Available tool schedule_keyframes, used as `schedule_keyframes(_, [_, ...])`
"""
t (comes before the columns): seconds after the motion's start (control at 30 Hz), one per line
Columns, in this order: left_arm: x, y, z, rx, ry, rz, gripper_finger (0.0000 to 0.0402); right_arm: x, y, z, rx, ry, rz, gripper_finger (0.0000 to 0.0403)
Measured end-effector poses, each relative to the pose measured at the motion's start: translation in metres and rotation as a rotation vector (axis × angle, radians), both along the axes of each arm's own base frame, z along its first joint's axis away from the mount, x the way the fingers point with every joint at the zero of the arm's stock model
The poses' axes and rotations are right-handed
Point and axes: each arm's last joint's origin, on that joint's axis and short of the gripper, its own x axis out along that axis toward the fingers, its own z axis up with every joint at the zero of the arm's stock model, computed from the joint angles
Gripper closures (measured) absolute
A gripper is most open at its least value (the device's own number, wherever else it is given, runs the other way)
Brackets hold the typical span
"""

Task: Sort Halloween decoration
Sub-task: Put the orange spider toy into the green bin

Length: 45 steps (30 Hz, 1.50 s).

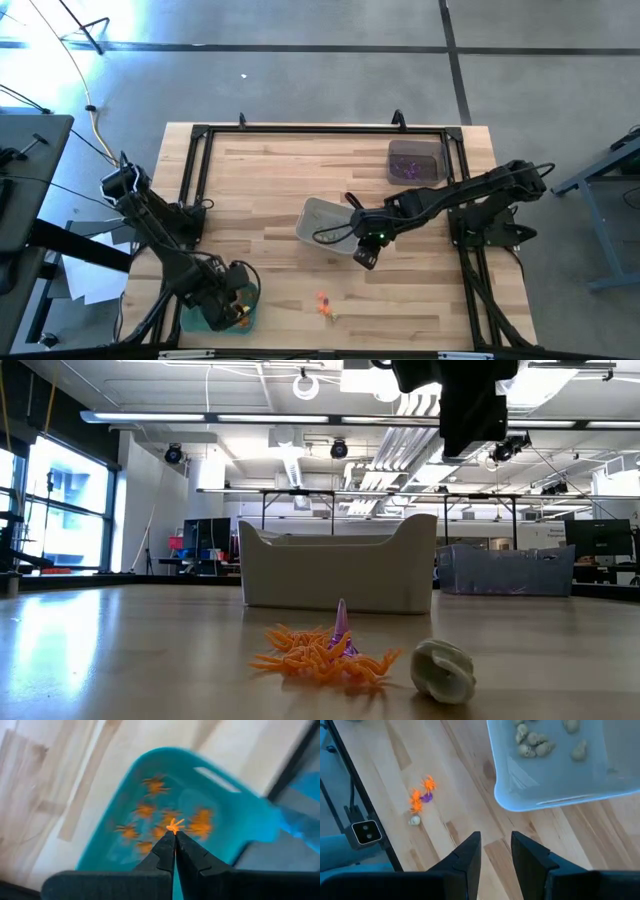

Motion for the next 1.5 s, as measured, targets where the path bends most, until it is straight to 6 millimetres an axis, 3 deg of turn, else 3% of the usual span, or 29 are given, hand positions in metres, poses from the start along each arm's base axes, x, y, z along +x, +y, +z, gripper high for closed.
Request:
schedule_keyframes(0.2, [-0.008, 0.008, -0.037, 0.001, 0.062, 0.09, 0.0402, 0.0, 0.001, 0.0, 0.001, -0.002, 0.002, 0.0302])
schedule_keyframes(0.37, [-0.007, 0.006, -0.053, -0.086, 0.044, 0.095, 0.0402, -0.001, 0.003, 0.0, -0.001, -0.002, 0.012, 0.0302])
schedule_keyframes(0.73, [-0.003, 0.003, -0.052, -0.098, -0.024, 0.111, 0.0398, 0.0, 0.002, 0.0, -0.037, -0.011, -0.004, 0.0302])
schedule_keyframes(1.13, [-0.001, 0.001, -0.051, -0.113, -0.058, 0.114, 0.0339, 0.0, 0.002, 0.0, -0.052, -0.018, 0.028, 0.0302])
schedule_keyframes(1.3, [0.005, -0.001, -0.049, -0.109, -0.167, 0.135, 0.0339, -0.001, 0.002, 0.0, -0.051, -0.016, 0.029, 0.0302])
schedule_keyframes(1.5, [0.008, 0.001, -0.044, -0.101, -0.155, 0.137, 0.0348, -0.006, 0.009, -0.001, -0.035, 0.026, 0.062, 0.0302])
